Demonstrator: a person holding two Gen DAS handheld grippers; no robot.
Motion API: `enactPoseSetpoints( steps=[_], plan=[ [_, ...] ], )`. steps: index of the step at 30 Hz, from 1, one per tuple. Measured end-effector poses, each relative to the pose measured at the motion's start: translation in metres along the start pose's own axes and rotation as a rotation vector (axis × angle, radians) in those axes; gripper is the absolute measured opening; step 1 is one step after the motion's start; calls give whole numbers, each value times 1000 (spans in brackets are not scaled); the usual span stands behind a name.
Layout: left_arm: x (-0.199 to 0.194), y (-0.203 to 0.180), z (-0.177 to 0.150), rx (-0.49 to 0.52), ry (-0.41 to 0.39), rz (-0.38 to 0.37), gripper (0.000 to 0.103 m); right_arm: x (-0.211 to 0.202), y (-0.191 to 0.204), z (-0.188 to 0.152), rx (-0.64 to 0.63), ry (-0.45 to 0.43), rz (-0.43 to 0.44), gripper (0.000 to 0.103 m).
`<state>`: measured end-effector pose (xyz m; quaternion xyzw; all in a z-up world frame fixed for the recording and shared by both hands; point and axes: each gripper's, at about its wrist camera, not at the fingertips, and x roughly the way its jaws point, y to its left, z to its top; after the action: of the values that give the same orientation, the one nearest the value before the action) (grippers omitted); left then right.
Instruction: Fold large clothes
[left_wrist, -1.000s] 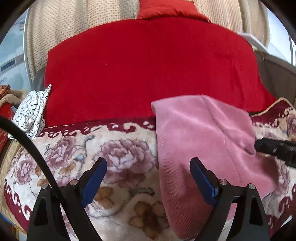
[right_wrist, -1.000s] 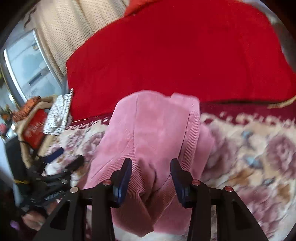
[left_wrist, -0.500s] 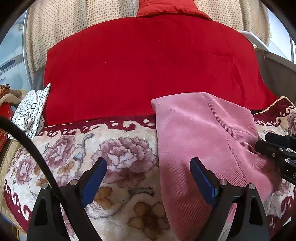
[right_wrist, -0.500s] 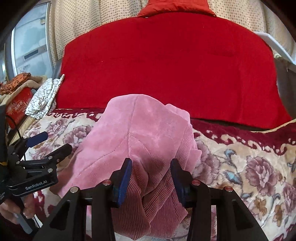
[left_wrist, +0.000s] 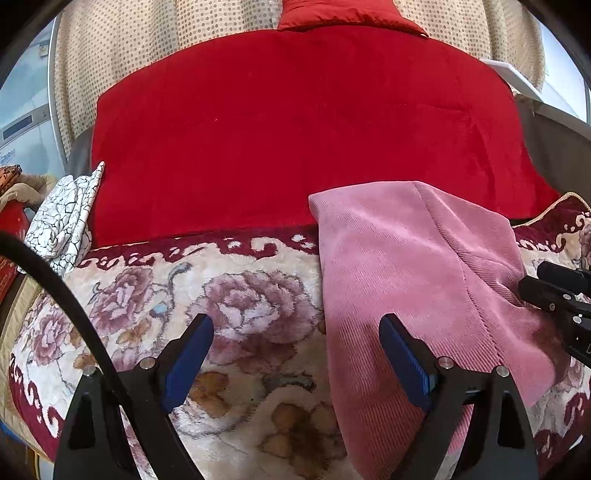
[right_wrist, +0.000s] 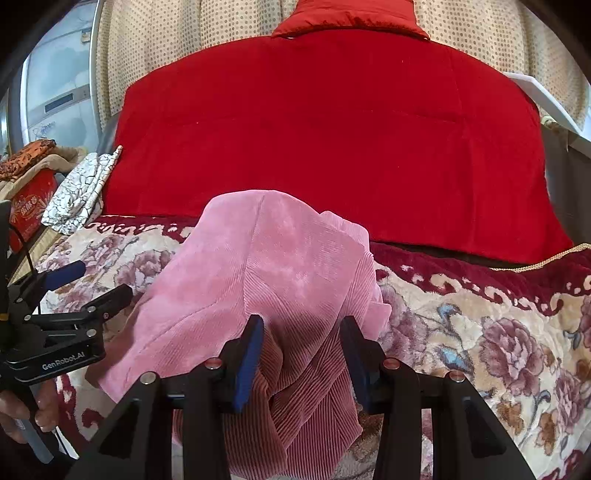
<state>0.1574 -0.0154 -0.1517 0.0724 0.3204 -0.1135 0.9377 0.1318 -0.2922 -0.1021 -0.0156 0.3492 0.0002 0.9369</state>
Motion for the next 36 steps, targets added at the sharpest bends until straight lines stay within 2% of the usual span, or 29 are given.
enactPoseSetpoints(
  steps=[13,15,17,19,22,25,28,30,32,34,36],
  plan=[
    [3,0,-2,12,18,-12,91,4,1,0,4,-3,8,47],
    [13,-7,-6,49,65,-17,91,7,2,-3,9,15,34,47],
    [12,-10,-7,64,54,-2,91,20,2,-7,18,69,63,47],
    [8,-9,-6,67,38,-3,91,27,-5,-9,58,86,97,47],
    [4,-3,-4,33,21,-10,91,22,-20,-1,132,63,154,47],
    [2,5,2,-7,0,-4,91,20,-30,12,171,22,147,47],
    [5,11,7,-46,-2,-18,91,27,-39,27,226,4,185,47],
    [14,8,8,-36,29,-25,91,41,-43,36,245,30,219,47],
    [30,-2,4,15,102,-44,91,68,-40,36,230,128,244,47],
    [32,-8,1,43,104,-18,91,85,-41,28,251,166,265,45],
    [26,-10,3,52,86,-11,91,81,-42,26,259,154,270,44]
  ],
)
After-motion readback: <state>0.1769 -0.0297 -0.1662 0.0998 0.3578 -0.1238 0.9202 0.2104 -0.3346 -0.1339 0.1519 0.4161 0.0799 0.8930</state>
